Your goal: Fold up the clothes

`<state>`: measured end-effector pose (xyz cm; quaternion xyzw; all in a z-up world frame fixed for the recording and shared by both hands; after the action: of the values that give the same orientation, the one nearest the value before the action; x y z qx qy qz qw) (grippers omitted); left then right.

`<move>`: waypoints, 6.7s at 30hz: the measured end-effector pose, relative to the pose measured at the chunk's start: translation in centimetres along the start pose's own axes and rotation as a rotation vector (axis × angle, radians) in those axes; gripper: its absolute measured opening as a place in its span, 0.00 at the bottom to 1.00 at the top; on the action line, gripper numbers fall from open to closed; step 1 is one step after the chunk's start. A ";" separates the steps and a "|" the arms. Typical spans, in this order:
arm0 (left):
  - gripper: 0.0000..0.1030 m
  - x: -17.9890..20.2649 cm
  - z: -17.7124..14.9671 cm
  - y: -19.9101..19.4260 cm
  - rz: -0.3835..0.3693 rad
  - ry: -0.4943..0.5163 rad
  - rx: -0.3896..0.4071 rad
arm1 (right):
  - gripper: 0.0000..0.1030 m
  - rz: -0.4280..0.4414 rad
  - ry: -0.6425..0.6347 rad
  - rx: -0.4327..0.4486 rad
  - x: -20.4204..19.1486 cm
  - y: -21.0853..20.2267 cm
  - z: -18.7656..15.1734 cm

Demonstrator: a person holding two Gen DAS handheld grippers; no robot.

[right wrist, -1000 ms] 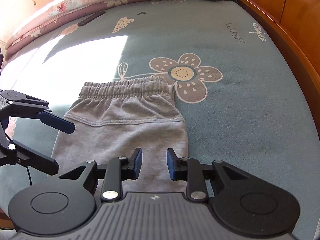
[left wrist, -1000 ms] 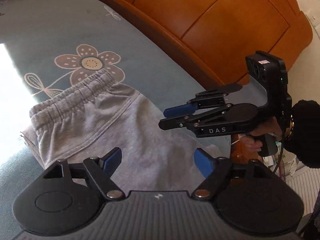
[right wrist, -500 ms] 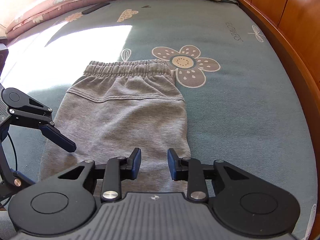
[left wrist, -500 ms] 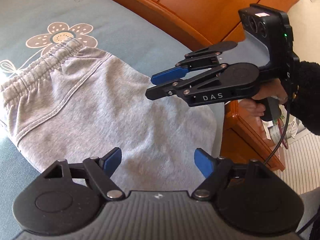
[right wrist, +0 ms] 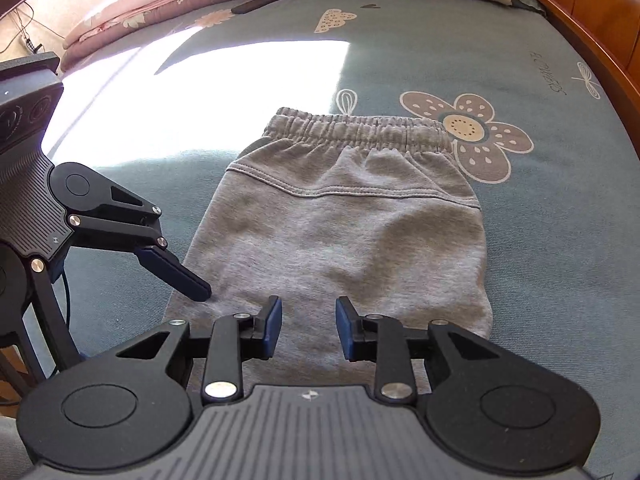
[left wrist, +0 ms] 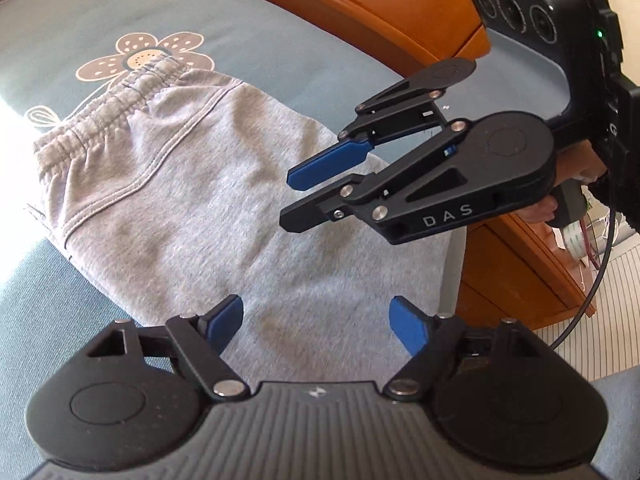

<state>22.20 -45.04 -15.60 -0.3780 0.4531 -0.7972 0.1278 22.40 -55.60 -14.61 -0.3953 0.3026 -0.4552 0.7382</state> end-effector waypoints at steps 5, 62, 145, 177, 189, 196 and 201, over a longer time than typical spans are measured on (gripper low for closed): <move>0.78 -1.3 -0.3 0.8 0.004 -0.043 -0.009 | 0.33 0.007 -0.024 -0.047 -0.7 2.6 -0.2; 0.77 2.8 1.4 2.6 0.113 -0.028 -0.067 | 0.44 -0.202 0.234 -0.177 6.0 0.2 0.2; 0.85 -10.6 -8.4 -14.6 0.556 -0.406 0.404 | 0.60 -0.212 -0.094 -0.062 -4.9 11.0 12.2; 0.99 -12.4 -10.2 -20.9 0.662 -0.254 0.605 | 0.65 -0.345 0.295 -0.133 -16.6 4.3 -1.1; 0.99 -8.9 -8.5 -17.3 0.627 -0.229 0.557 | 0.71 -0.313 0.389 -0.185 -17.0 2.4 -6.6; 0.99 -7.4 -7.7 -15.5 0.619 -0.210 0.520 | 0.71 -0.312 0.428 -0.142 -13.8 0.1 -7.6; 0.99 -6.8 -7.3 -14.4 0.626 -0.206 0.497 | 0.71 -0.407 0.490 -0.115 -7.9 -1.5 -9.3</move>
<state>23.55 -28.76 -9.35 -0.2576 0.3247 -0.7629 0.4962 11.11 -51.69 -17.30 -0.3675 0.4115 -0.6572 0.5135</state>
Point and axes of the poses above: each gripper's, at about its wrist camera, not at the fingertips, and y roughly the way its jaws point, x to its right, z to its top, the point moved 8 cm from there along y, roughly the way its jaws point, and after that the axes turned 14 degrees about -y, right-handed, at the moved point
